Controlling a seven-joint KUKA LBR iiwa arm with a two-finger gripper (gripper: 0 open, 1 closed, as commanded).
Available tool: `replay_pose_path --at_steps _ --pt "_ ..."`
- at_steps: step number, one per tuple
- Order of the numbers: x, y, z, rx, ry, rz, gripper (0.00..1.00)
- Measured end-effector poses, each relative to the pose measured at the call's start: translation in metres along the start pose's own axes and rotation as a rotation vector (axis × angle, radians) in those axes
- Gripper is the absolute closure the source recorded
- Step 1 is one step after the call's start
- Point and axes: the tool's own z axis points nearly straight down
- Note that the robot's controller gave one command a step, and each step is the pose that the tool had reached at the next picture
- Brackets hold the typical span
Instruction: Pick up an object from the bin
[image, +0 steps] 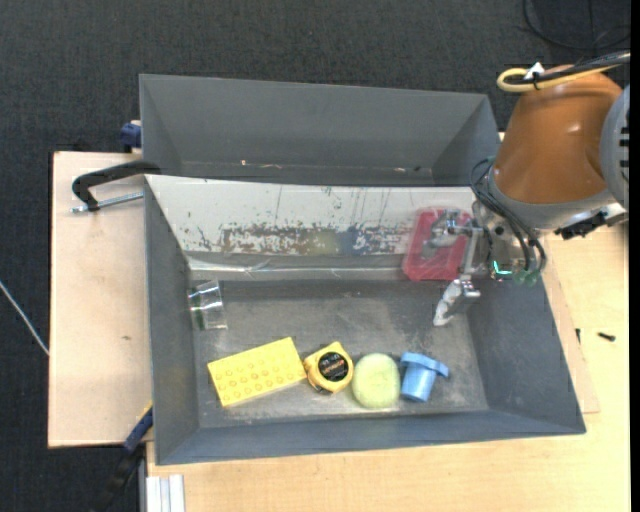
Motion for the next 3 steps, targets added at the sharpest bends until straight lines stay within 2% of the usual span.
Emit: replay_pose_path --at_steps 2,3 --pt "-0.001 0.0 -0.004 0.001 -0.006 -0.001 0.0" --pt "-0.007 0.001 -0.051 0.001 -0.005 -0.108 0.0"
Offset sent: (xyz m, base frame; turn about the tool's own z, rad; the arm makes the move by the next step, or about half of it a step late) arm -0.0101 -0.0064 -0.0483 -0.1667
